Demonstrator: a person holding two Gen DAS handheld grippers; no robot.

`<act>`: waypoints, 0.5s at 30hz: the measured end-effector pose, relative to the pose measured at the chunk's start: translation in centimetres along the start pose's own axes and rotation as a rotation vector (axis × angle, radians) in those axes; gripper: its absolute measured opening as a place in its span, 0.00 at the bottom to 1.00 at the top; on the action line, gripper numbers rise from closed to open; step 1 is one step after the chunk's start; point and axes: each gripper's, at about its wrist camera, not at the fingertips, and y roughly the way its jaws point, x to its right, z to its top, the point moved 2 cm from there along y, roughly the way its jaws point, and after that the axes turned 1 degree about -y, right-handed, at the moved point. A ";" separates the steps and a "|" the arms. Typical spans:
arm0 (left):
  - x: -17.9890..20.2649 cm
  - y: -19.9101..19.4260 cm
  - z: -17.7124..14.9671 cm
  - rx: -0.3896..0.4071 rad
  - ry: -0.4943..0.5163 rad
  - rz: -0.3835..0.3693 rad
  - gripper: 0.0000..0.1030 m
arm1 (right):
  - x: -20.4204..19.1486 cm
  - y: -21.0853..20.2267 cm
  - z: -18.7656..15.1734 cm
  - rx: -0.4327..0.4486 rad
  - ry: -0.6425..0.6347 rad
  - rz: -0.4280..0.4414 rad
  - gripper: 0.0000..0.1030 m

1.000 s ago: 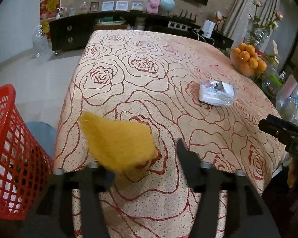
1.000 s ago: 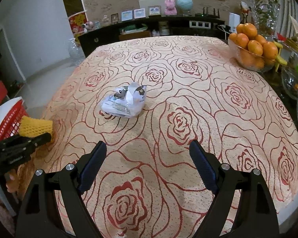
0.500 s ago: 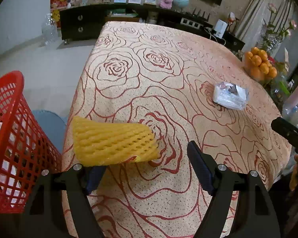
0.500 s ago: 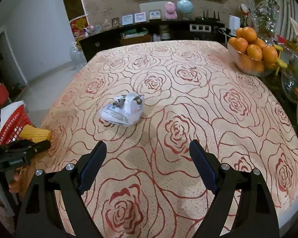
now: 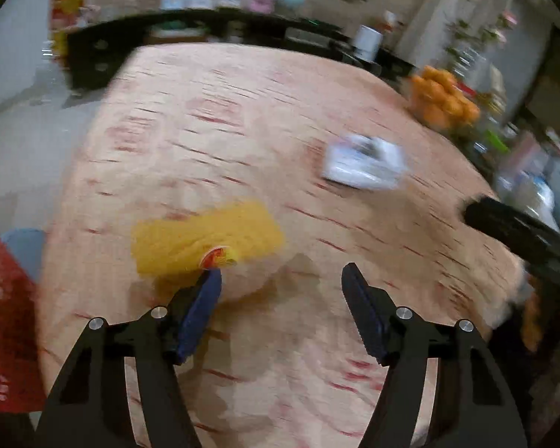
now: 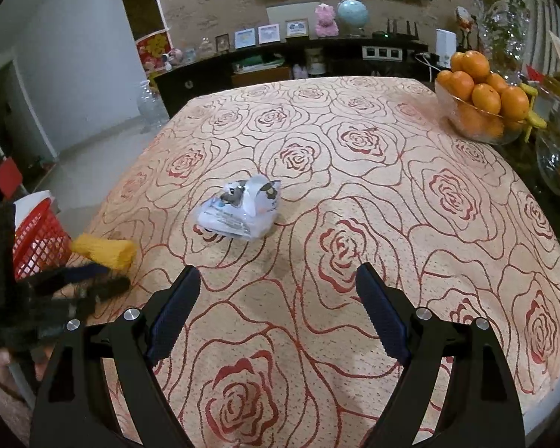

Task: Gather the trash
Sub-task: 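Hold the yellow net in the left tool while the right tool approaches the clear wrapper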

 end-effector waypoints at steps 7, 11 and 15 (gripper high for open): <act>2.0 -2.0 -1.0 -0.039 0.051 -0.106 0.63 | 1.0 -0.5 0.0 0.015 0.030 -0.001 0.80; 0.1 -4.1 0.2 0.078 0.024 -0.001 0.65 | 1.0 -0.6 0.1 0.018 0.030 0.001 0.80; -1.0 -3.5 1.4 0.160 0.140 0.265 0.73 | 0.6 -0.2 0.2 0.011 0.014 0.002 0.80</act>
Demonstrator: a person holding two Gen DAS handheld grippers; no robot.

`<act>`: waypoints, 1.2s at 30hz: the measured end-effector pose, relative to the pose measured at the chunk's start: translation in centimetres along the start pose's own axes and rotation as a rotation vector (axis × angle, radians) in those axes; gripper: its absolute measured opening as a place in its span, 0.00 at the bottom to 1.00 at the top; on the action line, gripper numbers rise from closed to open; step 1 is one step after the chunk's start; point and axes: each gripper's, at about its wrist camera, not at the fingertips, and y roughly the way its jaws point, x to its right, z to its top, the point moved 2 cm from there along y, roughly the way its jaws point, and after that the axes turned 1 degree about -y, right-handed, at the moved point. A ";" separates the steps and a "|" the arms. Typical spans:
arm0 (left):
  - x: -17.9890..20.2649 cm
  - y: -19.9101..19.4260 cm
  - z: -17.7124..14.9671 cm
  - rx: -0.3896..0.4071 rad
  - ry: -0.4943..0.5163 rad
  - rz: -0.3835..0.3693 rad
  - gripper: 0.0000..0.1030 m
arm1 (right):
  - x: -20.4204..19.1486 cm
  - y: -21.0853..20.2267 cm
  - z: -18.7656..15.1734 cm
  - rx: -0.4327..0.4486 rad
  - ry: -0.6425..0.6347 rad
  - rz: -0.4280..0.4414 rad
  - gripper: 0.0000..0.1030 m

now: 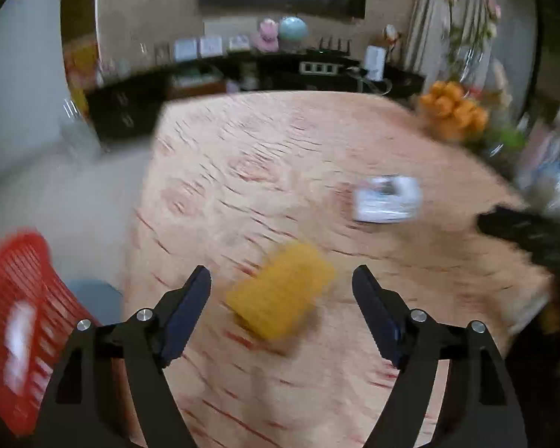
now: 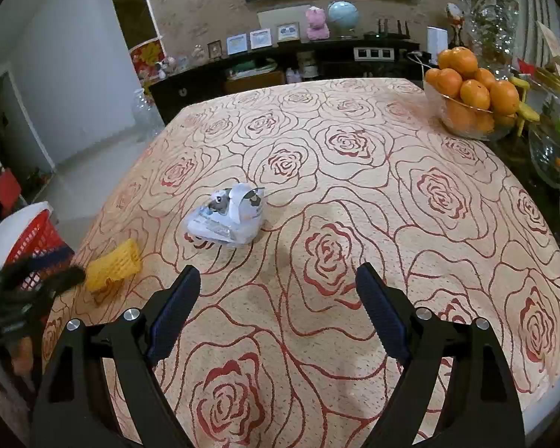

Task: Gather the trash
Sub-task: 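Hold the yellow net in the left tool while the right tool approaches the clear wrapper, then grasp the clear plastic wrapper with the right tool, then carry the yellow net and clear wrapper over the red wastebasket with both tools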

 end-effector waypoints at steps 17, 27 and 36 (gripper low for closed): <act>0.8 5.1 -0.5 -0.099 -0.032 -0.048 0.28 | -5.0 6.1 5.1 -0.028 -0.316 0.007 0.80; 1.6 4.3 -0.9 -0.077 0.023 0.020 0.25 | -5.6 11.7 4.6 -0.182 -0.390 0.001 0.74; 1.8 3.9 -0.8 -0.058 0.036 0.036 0.23 | -5.0 10.2 4.7 -0.170 -0.309 0.047 0.45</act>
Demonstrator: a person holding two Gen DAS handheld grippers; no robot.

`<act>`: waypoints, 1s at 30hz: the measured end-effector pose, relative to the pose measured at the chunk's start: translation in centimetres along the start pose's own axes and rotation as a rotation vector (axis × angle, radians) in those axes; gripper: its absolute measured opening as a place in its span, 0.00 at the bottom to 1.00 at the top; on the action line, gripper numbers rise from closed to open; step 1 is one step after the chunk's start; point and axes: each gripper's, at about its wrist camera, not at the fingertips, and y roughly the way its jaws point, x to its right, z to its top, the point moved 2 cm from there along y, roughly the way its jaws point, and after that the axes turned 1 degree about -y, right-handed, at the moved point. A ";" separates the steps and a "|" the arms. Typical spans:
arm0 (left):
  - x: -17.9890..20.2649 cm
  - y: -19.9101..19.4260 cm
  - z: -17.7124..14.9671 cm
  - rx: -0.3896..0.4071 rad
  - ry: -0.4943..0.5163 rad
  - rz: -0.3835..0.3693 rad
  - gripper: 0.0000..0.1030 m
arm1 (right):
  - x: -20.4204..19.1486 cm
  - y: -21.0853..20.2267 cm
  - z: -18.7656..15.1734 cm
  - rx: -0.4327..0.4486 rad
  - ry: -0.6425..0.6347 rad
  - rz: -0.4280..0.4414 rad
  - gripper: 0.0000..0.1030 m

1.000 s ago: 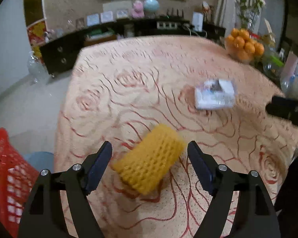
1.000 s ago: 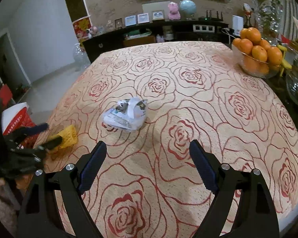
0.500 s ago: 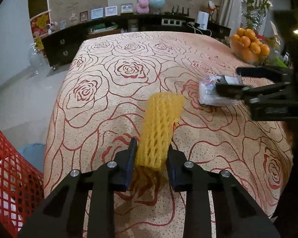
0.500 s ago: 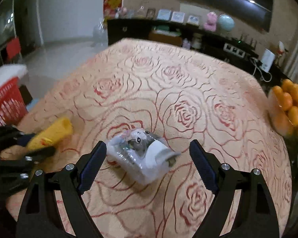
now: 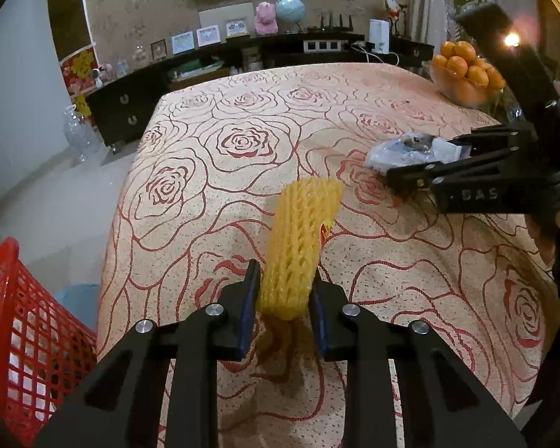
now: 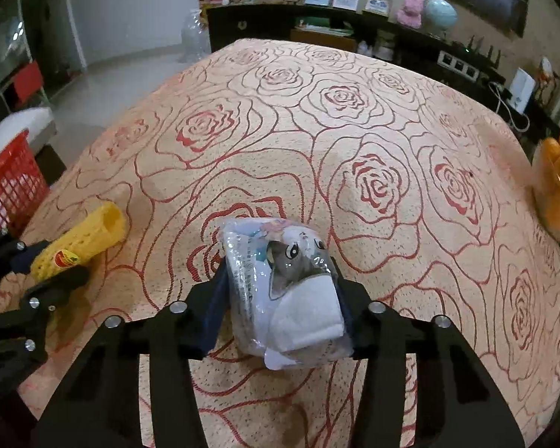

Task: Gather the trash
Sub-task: 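Carry the yellow net and clear wrapper over the red wastebasket with both tools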

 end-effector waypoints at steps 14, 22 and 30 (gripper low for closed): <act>-1.0 -1.4 0.5 0.032 -0.047 -0.035 0.20 | 0.2 -4.7 0.0 0.109 0.066 0.043 0.43; -4.3 -4.5 1.5 0.103 -0.150 -0.050 0.20 | -0.5 -5.8 0.3 0.138 0.069 0.057 0.43; -8.0 -9.8 2.4 0.194 -0.202 0.020 0.20 | -3.7 -7.6 1.9 0.188 0.036 0.099 0.43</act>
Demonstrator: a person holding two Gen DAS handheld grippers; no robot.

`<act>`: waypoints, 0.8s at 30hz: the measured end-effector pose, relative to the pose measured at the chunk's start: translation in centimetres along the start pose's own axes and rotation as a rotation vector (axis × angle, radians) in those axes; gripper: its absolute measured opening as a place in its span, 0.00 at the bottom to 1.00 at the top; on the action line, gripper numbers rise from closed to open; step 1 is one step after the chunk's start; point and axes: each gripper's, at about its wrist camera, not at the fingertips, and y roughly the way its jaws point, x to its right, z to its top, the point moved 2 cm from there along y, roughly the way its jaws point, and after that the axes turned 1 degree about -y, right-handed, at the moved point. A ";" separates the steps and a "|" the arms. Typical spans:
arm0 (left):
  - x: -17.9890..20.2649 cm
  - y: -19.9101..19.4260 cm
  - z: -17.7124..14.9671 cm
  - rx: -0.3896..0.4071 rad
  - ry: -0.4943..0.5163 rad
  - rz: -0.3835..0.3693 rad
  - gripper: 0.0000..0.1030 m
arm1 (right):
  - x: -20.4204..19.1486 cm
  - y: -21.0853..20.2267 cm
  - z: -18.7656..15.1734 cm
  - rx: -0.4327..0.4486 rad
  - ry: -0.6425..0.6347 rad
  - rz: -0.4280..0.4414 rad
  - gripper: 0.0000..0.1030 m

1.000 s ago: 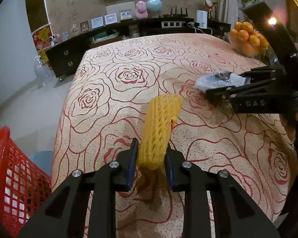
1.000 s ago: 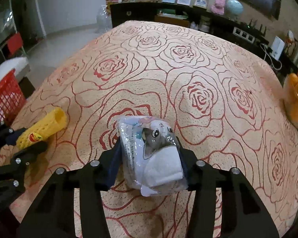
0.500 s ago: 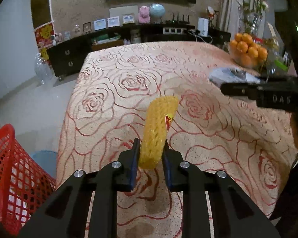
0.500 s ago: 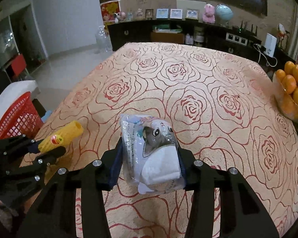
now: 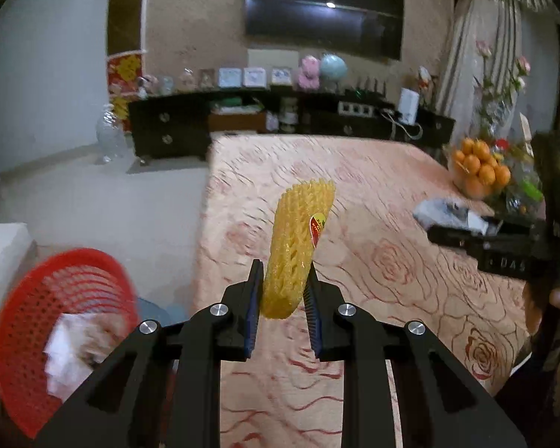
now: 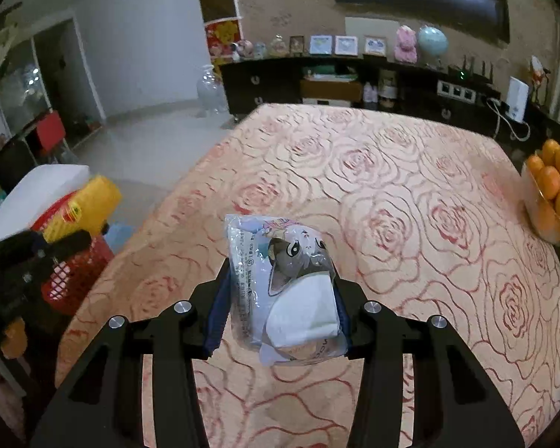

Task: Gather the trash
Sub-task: 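Carry the yellow net and clear wrapper over the red wastebasket with both tools, then open both tools over the wastebasket to drop net and wrapper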

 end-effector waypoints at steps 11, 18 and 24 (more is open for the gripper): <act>-11.6 -6.2 0.3 0.049 -0.141 0.314 0.20 | -8.6 0.6 3.1 0.008 -0.043 0.147 0.43; -15.5 -5.8 -1.5 -0.001 -0.222 0.392 0.20 | -16.8 3.5 4.7 -0.051 -0.095 0.282 0.43; -17.8 -5.1 -2.6 -0.054 -0.279 0.395 0.20 | -22.1 6.6 5.7 -0.128 -0.118 0.362 0.44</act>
